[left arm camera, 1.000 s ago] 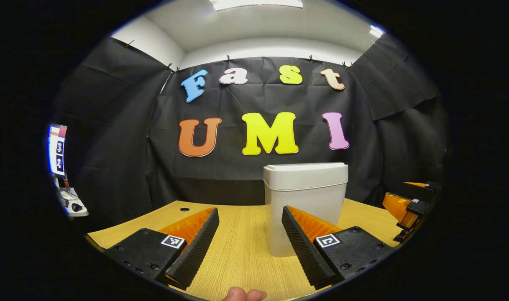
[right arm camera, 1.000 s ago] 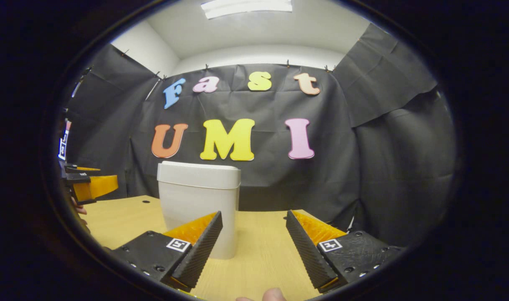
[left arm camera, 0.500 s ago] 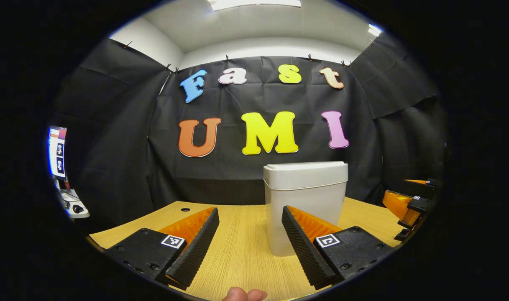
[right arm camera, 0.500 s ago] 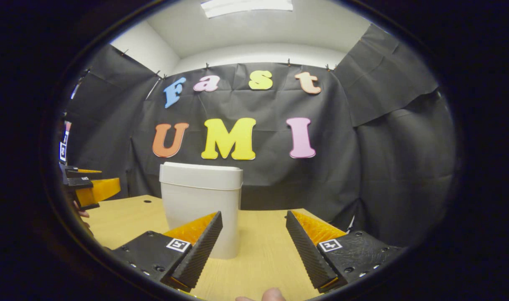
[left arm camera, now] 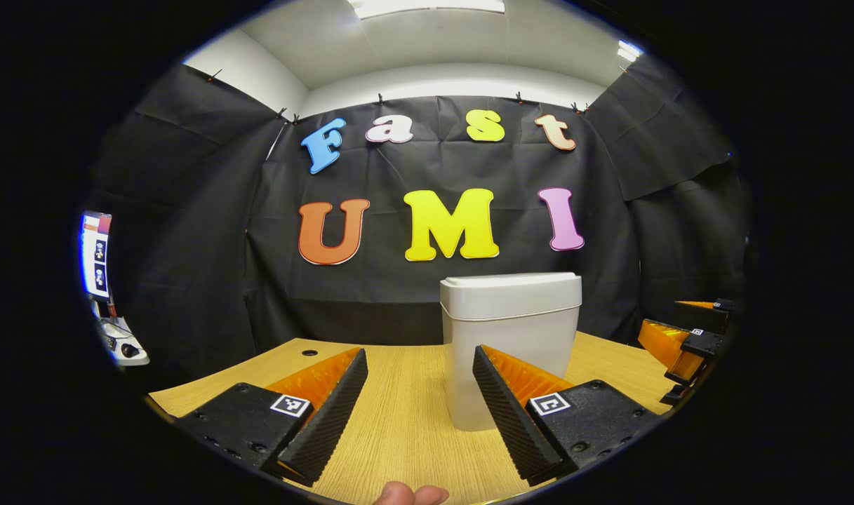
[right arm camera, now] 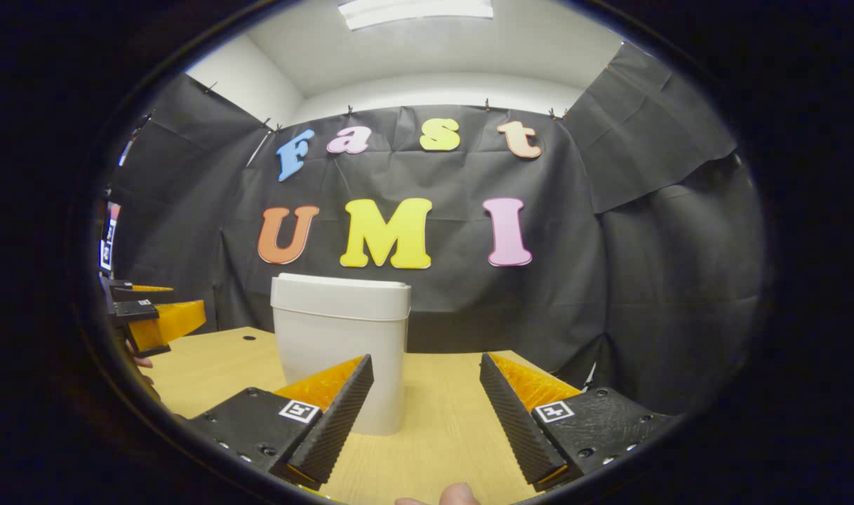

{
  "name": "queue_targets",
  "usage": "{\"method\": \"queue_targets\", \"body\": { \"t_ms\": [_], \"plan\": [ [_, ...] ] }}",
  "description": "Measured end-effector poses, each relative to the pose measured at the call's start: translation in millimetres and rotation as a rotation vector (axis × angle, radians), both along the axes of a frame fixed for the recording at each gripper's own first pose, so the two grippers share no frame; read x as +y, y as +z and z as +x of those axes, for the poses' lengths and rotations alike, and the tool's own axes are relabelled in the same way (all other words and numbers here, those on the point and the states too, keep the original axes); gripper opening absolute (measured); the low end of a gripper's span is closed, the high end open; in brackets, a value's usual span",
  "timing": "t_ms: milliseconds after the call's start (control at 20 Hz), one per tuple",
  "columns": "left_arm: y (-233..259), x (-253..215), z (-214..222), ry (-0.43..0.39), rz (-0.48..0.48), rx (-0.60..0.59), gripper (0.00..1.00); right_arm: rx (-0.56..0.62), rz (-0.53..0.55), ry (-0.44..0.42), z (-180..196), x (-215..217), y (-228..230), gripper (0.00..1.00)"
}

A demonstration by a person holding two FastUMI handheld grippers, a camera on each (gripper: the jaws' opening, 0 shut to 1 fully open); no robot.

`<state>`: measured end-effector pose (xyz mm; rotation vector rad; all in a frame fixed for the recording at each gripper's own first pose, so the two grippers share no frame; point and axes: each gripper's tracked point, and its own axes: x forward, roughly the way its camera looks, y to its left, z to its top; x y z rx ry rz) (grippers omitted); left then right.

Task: Press the lid of the desktop garbage bin to open it, pick up the crumpled paper on the desktop and throw it into the bin, then pick up the pop can on the desktop and drop it into the bin, and finally close the garbage bin lid.

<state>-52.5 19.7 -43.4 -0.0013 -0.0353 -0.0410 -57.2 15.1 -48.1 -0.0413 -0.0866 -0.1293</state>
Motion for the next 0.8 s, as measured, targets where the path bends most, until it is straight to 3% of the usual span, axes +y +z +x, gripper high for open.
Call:
{"method": "queue_targets", "body": {
  "t_ms": [800],
  "plan": [
    [2.2, -0.1, -0.2, -0.004, -0.002, 0.005, 0.98, 0.008, 0.002, 0.012, 1.9, 8.7, -3.0, 0.95]
  ]
}}
